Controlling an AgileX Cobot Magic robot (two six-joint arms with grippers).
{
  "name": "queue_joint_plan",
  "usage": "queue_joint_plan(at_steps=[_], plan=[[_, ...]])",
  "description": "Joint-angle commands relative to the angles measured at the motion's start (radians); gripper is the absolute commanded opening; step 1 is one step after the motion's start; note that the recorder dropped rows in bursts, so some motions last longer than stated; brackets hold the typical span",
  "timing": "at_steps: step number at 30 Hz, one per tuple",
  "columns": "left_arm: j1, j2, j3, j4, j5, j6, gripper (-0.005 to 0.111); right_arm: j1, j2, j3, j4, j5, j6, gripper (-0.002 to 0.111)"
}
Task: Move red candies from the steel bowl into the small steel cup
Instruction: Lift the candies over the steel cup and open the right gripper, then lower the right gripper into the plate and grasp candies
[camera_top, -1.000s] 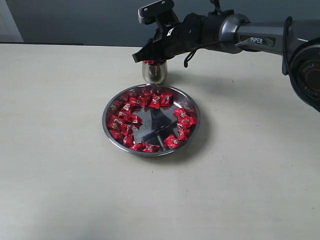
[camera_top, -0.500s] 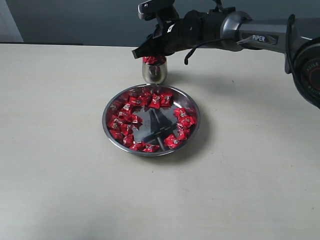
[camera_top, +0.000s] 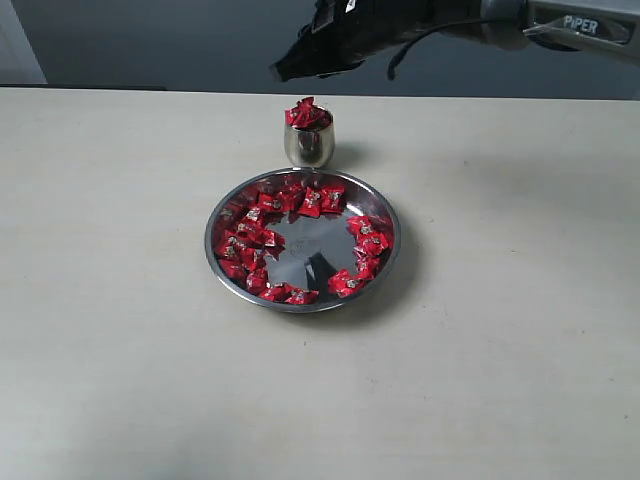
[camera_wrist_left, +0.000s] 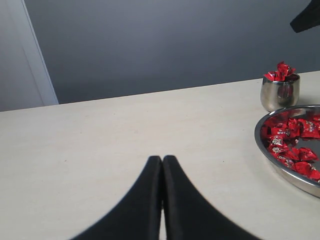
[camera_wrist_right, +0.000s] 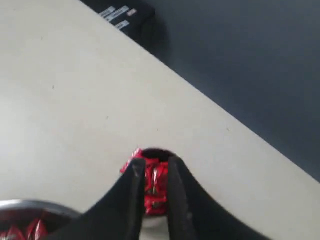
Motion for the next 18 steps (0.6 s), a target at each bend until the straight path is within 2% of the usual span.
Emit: queue_joint_plan(at_steps=[1, 8, 14, 18], plan=[[-0.006, -0.005, 0.002, -0.004, -0.006, -0.004, 0.000, -0.005, -0.046, 0.004, -0.065, 0.152, 0.015, -0.001], [-0.006, -0.005, 0.002, -0.004, -0.006, -0.004, 0.000, -0.005, -0.075, 0.004, -0.049, 0.228, 0.019, -0.001], [-0.006, -0.005, 0.002, -0.004, -0.006, -0.004, 0.000, -0.005, -0.038, 0.004, 0.036, 0.542, 0.005, -0.001], [-0.006, -0.005, 0.002, -0.004, -0.006, -0.004, 0.000, -0.005, 0.024, 0.004, 0.142, 0.634, -0.115, 0.000]])
